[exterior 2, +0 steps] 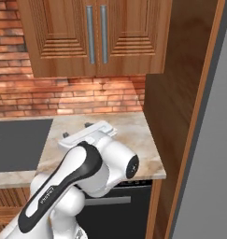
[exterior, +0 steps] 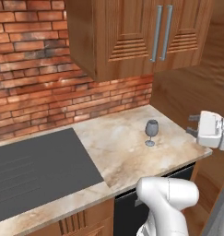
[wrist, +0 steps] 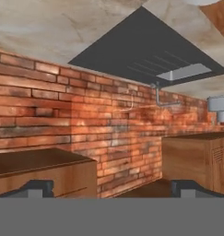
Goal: Retrieve the wine glasses from the counter and place one next to each plate.
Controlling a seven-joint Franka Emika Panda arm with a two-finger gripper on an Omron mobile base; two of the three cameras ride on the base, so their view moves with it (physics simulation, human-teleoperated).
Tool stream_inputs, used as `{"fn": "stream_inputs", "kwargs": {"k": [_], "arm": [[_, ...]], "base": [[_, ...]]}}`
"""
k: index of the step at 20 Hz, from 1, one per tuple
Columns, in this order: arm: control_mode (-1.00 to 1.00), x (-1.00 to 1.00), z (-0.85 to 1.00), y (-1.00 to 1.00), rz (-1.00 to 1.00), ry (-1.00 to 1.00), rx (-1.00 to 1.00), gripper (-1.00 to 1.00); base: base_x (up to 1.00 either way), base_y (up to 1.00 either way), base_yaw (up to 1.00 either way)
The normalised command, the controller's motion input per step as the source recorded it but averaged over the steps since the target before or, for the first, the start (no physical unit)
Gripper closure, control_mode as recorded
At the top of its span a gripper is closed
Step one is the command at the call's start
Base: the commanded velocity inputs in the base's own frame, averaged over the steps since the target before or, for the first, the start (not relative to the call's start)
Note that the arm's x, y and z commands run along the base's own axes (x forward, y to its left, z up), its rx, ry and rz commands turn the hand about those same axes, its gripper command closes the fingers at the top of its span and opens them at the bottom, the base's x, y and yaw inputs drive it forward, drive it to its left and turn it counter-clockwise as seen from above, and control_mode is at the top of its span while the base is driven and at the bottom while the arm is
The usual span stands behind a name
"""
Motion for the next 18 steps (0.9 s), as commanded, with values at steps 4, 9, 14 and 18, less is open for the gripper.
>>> {"fn": "stream_inputs", "kwargs": {"k": [4,9,14,18], "arm": [[-1.00,0.05,-0.31,-0.05,0.00,0.06,-0.02,-1.00],[-1.00,0.03,-0.30,-0.05,0.00,0.02,-0.01,-1.00],[-1.00,0.00,-0.26,-0.13,0.00,0.04,0.00,-1.00],[-1.00,0.00,-0.20,-0.01,-0.01,0.01,0.00,-1.00]], "base": [[0.00,0.00,0.00],[0.00,0.00,0.00],[0.00,0.00,0.00],[0.00,0.00,0.00]]}}
